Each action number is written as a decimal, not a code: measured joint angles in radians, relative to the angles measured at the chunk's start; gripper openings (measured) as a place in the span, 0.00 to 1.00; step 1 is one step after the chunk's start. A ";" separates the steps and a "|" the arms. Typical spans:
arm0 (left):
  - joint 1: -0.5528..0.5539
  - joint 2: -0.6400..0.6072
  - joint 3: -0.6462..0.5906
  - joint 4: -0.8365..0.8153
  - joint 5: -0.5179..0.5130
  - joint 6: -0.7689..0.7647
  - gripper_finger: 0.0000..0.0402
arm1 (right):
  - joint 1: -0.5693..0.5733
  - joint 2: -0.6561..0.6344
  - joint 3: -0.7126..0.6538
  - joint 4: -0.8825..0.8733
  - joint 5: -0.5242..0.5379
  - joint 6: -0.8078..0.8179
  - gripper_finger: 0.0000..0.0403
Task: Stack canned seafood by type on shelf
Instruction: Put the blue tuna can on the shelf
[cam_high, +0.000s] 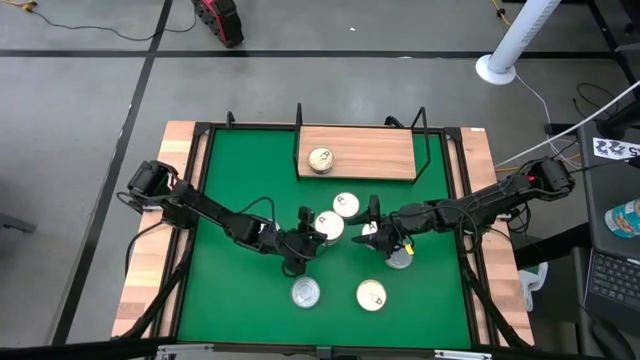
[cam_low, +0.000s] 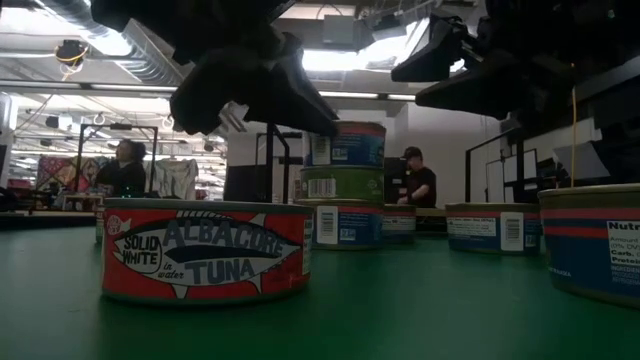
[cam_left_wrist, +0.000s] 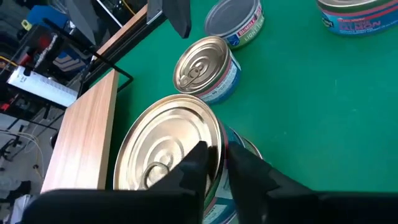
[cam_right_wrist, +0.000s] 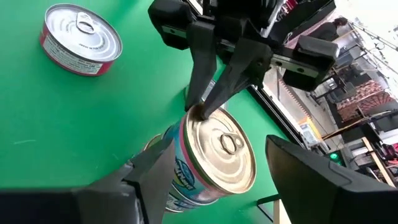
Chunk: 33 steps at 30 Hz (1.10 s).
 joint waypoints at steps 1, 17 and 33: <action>0.000 0.000 0.000 0.004 0.000 -0.008 0.09 | 0.000 0.003 0.000 0.001 0.000 0.001 0.62; 0.006 0.000 0.000 0.027 -0.004 -0.074 0.01 | 0.000 0.163 0.000 0.173 0.064 -0.127 0.62; 0.045 0.000 -0.001 0.136 -0.008 -0.156 0.00 | 0.000 0.205 0.000 0.181 0.165 -0.220 0.62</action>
